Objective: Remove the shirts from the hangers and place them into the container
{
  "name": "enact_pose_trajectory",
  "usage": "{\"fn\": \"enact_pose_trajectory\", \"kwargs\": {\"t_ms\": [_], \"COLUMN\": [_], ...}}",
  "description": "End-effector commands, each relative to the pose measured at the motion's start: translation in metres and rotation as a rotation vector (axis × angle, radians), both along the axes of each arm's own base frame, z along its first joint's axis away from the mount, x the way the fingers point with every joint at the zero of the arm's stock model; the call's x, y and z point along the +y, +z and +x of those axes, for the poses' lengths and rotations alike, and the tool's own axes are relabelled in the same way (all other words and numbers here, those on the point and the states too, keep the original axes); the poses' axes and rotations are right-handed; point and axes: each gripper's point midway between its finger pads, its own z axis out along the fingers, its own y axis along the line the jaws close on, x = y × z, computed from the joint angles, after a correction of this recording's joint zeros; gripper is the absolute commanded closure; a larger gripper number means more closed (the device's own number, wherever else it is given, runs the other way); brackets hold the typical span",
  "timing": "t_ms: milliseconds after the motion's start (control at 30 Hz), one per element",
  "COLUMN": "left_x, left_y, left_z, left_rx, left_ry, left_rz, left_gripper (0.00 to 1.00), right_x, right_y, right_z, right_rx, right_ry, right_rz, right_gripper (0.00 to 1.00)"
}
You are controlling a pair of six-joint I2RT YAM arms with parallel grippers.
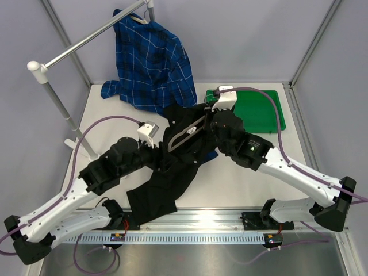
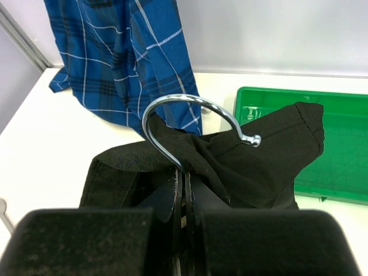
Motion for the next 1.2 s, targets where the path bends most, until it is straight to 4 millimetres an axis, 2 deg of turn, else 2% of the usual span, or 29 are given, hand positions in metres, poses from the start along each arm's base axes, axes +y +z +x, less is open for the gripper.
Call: {"fn": "enact_pose_trajectory", "kwargs": {"t_ms": [0,133,233,300,367,633,767,967,1100,1167], "left_x": [0.015,0.025,0.025,0.023,0.010,-0.025,-0.031,-0.031,-0.032,-0.031], "left_y": [0.061,0.084,0.092,0.102,0.106,0.090,0.074,0.064,0.064,0.063], "left_z": [0.000,-0.013,-0.013,-0.012,-0.011,0.010,0.015,0.016,0.017,0.017], "left_rx": [-0.129,-0.150,-0.158,-0.172,-0.170,-0.105,-0.068,-0.058,-0.068,-0.073], "left_ry": [0.044,0.007,0.001,-0.010,-0.055,-0.111,-0.109,-0.103,-0.100,-0.099], "left_rz": [-0.081,-0.082,-0.071,-0.068,-0.074,0.007,0.060,0.091,0.094,0.098], "left_gripper": [0.32,0.26,0.25,0.25,0.25,0.27,0.34,0.44,0.60,0.72], "right_x": [0.003,0.012,0.020,0.027,0.035,0.051,0.053,0.054,0.056,0.057], "right_y": [0.016,-0.009,-0.018,-0.018,-0.021,-0.017,-0.014,-0.007,-0.004,-0.002], "right_z": [-0.003,-0.003,-0.004,-0.005,-0.007,-0.015,-0.017,-0.021,-0.023,-0.026], "right_rx": [-0.057,-0.034,-0.027,-0.035,-0.036,-0.045,-0.052,-0.061,-0.061,-0.062], "right_ry": [0.037,0.075,0.107,0.138,0.167,0.215,0.228,0.244,0.255,0.266], "right_rz": [0.065,0.023,0.006,-0.003,-0.023,-0.038,-0.036,-0.023,-0.017,-0.011], "right_gripper": [1.00,1.00,1.00,1.00,1.00,1.00,1.00,1.00,1.00,1.00]}}
